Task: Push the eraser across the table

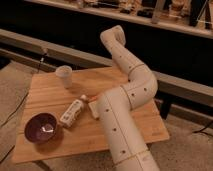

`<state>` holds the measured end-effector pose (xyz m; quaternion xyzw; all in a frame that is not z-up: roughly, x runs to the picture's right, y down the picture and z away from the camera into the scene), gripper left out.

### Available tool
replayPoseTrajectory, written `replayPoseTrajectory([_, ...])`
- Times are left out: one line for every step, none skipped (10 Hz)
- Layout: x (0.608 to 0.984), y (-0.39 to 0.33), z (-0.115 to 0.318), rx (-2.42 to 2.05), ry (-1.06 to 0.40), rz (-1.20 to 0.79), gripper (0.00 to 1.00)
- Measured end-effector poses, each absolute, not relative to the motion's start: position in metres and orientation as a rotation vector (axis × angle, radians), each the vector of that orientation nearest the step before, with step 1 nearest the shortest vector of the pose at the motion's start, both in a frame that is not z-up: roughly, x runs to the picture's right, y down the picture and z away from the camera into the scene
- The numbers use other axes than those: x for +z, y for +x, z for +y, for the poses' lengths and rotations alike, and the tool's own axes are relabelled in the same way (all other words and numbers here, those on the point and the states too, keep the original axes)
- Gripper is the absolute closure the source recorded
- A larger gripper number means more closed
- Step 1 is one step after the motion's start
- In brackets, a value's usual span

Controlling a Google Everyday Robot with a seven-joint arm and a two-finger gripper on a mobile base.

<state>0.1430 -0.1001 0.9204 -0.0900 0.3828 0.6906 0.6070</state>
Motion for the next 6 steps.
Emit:
replayPoseTrajectory([0.9209,0.1396,-0.0996,1.593,-0.212,0.884,0.42])
replayPoseTrajectory([0.9207,0.1385,-0.1,1.593,-0.213,0.883,0.42])
replayPoseTrajectory([0.9208,0.1393,-0.0998,1.593,-0.212,0.883,0.42])
replayPoseTrajectory([0.9205,0.1412,-0.0996,1.595,-0.212,0.885,0.42])
replayPoseTrajectory([0.9205,0.1404,-0.0998,1.595,-0.212,0.884,0.42])
replayPoseTrajectory([0.9208,0.1391,-0.0998,1.593,-0.213,0.883,0.42])
